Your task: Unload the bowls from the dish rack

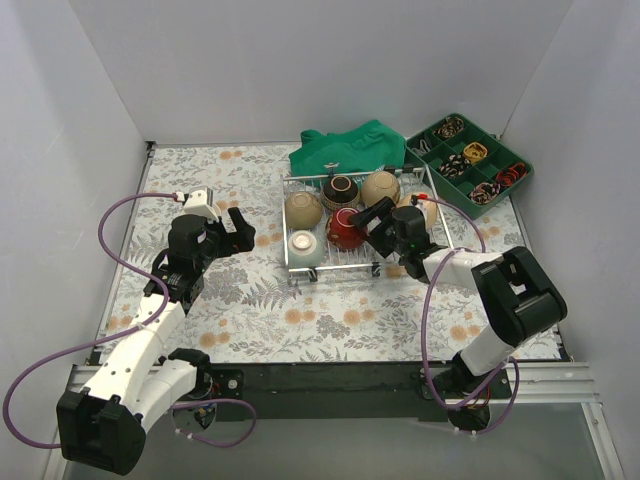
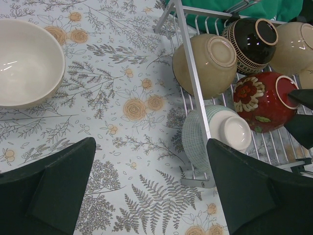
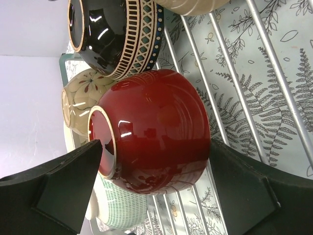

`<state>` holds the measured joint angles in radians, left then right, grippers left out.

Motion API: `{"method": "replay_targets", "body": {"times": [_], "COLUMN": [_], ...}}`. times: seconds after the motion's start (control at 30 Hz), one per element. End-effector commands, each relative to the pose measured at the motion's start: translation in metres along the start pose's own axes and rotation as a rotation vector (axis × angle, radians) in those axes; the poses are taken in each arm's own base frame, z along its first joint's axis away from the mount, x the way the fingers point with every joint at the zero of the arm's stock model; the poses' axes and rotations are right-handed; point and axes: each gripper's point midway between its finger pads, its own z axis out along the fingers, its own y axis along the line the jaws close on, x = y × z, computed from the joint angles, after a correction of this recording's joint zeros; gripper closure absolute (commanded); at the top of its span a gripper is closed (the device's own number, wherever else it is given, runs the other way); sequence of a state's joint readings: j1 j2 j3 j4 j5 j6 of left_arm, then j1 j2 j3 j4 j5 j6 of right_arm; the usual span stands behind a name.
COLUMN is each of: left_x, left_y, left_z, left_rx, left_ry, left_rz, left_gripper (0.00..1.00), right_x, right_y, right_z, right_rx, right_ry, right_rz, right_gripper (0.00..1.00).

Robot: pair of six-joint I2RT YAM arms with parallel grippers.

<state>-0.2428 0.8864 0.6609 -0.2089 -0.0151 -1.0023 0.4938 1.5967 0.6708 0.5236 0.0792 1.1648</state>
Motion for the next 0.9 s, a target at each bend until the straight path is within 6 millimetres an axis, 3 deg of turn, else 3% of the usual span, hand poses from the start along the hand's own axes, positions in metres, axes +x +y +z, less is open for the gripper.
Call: {"method": "replay_targets", "body": {"times": [0.0,0.2,0.5,0.77,0.87], "left_x": [0.000,0.000,0.000,0.001,0.003], "left_y": [-0.003,-0.003,-0.004,-0.003,-0.003], "left_z": [-0.003,-0.002,-0.002,-0.002,-0.001], "left_rx": [0.016,0.020,0.021,0.020,0.018], "left_ry": [-0.011,-0.007,-0.007,-0.003,0.002], "left_rz": [0.005,0.005,0.007,0.008,0.008], "left_gripper": [0.02,0.02,0.02,0.02,0.02], "right_x": [-0.003,0.000,-0.003,-0.022,-0.026], "right_y": [-0.020,-0.021,-0.001,0.033,0.049], "right_z": [0.009,0.012,0.003,-0.020,-0.029], "right_rx": [0.068,0.053,-0.033,-0.134,-0.182], "right_ry": [-0.031,-0.024,-0.024,-0.083,-0.093], "right_rz": [0.013,-0.004,-0.055,-0.172,-0.232], "right_gripper": [0.01,0.05,0.28,0.57,0.79]}}
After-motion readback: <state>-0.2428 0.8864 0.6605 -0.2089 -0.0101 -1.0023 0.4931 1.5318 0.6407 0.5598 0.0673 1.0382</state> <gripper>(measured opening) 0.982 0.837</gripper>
